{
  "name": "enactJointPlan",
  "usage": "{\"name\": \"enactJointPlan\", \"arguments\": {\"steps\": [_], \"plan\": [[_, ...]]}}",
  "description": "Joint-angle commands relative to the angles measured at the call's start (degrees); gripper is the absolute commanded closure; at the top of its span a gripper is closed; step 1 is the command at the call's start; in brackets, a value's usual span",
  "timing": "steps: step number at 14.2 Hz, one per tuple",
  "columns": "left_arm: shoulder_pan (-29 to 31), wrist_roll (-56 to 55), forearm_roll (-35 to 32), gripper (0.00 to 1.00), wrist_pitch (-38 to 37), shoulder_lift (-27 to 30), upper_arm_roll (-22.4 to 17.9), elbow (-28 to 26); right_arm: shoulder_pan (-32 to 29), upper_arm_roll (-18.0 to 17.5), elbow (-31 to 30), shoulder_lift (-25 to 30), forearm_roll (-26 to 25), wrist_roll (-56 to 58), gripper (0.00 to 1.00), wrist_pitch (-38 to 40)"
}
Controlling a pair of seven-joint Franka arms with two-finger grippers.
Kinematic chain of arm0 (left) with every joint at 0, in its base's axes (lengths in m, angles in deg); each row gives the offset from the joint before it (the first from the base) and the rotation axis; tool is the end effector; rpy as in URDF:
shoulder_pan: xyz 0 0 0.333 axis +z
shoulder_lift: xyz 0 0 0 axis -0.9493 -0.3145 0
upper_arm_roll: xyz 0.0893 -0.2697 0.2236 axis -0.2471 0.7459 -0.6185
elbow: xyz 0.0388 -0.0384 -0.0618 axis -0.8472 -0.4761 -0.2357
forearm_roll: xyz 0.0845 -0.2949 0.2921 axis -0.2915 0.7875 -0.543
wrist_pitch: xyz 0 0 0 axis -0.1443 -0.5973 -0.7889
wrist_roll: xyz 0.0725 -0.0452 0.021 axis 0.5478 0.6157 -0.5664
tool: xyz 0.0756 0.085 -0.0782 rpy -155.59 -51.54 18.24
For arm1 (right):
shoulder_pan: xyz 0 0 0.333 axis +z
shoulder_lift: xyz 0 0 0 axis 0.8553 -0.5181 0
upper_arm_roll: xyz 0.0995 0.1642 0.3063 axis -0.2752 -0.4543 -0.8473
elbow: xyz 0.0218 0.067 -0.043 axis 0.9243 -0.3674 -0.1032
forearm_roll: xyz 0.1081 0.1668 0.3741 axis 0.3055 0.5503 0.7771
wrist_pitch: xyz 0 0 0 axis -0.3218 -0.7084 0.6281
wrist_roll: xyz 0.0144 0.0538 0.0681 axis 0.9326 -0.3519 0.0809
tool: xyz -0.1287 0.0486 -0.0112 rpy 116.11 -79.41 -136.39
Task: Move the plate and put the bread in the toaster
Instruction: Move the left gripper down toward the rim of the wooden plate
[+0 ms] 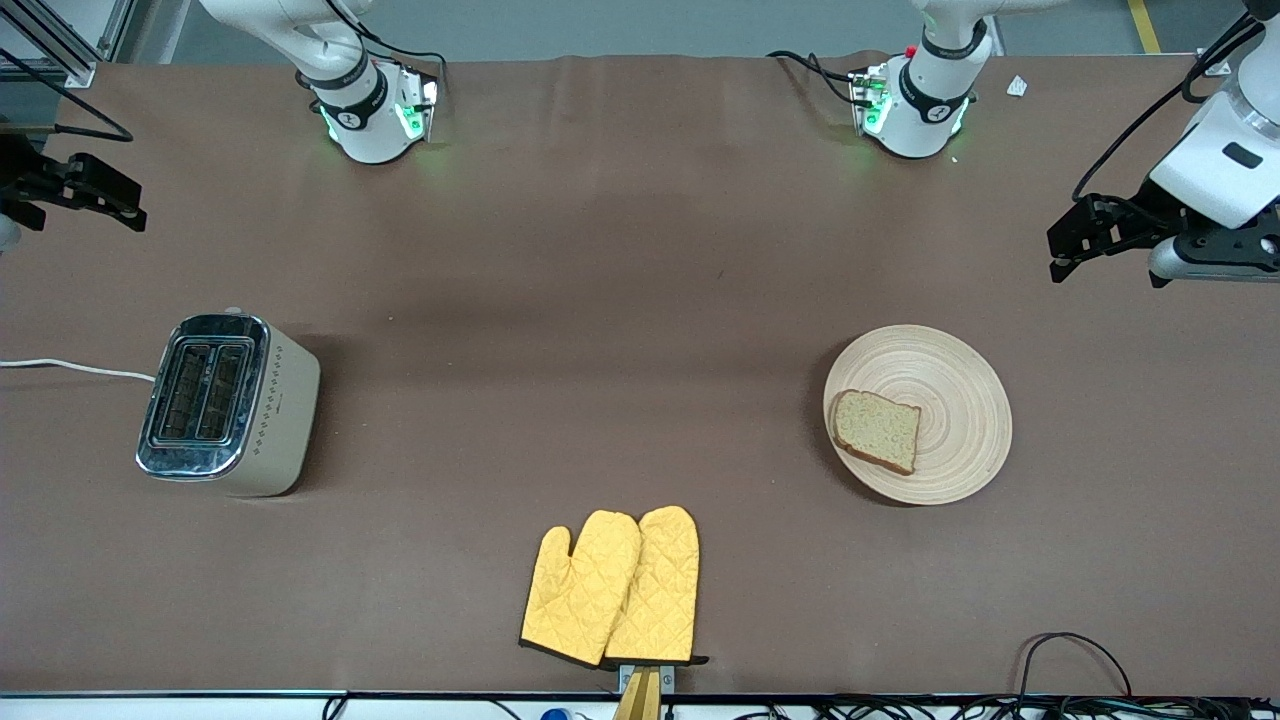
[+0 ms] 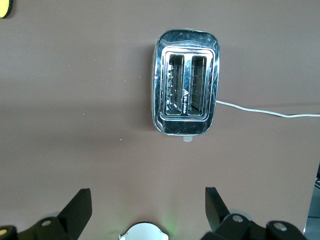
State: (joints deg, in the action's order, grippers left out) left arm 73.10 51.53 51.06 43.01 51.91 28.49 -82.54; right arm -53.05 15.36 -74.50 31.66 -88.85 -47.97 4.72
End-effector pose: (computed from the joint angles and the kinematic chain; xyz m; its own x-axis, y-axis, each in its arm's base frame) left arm 0.5881 -0.0935 0.6634 0.9887 -0.1089 0.1032 -0.1053 -0.9937 -0.0395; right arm 0.5593 0.0030 0.6883 0.9951 0.0192 -0.0967 0.0271 -0.9964 0.0806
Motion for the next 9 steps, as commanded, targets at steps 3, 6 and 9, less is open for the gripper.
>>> {"name": "enactJointPlan", "arguments": {"steps": [3,6,9], "plan": [[0.06,0.49,0.75,0.0,-2.18,-0.9,-0.22,2.58,0.14,-0.28,-0.12,0.34,-0.92,-0.89,0.0,0.21],[1.02,1.45,0.57,0.0,-2.35,-2.74,-0.31,1.62,0.14,-0.28,-0.12,0.34,-0.92,-0.89,0.0,0.21],[6.63,3.66,5.72,0.0,-2.35,-5.46,-0.22,1.7,0.14,-0.28,-0.12,0.34,-0.92,-0.89,0.0,0.21]]}}
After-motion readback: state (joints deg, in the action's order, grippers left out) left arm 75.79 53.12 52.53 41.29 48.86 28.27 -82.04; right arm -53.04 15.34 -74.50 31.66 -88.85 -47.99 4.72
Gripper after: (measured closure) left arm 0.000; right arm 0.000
